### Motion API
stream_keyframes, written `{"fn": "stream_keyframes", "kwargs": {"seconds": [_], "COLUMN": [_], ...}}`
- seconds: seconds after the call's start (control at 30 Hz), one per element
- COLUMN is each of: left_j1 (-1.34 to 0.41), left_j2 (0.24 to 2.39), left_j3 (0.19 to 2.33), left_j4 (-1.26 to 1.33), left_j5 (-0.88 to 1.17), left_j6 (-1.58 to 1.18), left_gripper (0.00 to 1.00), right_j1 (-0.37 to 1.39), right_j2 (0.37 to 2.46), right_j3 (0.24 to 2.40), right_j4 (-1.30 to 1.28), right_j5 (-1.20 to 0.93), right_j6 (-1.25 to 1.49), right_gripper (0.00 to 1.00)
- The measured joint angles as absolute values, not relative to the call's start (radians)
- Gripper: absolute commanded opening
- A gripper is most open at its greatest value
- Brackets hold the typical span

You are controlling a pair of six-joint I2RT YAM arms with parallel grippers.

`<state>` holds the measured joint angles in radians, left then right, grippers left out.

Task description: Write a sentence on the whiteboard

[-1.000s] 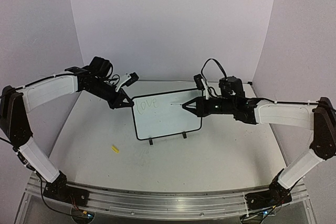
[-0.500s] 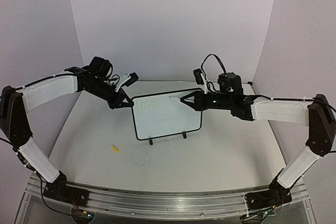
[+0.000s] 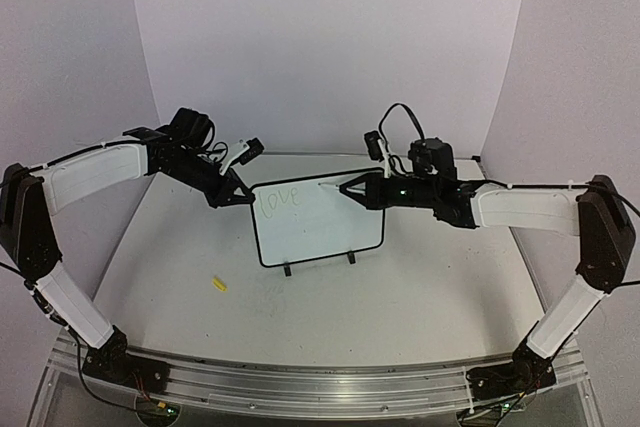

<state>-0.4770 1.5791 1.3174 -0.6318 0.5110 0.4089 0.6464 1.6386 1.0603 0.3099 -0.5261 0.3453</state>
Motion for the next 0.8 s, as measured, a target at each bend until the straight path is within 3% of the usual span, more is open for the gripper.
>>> {"fn": "stream_keyframes", "kwargs": {"seconds": [0.8], "left_j1": [-0.477], "left_j2": [1.579], "left_j3": [1.317], "left_j4": [-0.632], "left_j5": [0.509], "left_j6": [0.403], "left_gripper": [0.0], "right_j1": [0.646], "right_j2": [1.652], "right_j3": [0.982], "right_j4": [0.341], "right_j5": [-0.52], "right_j6": [0.379], "right_gripper": [0.0]}}
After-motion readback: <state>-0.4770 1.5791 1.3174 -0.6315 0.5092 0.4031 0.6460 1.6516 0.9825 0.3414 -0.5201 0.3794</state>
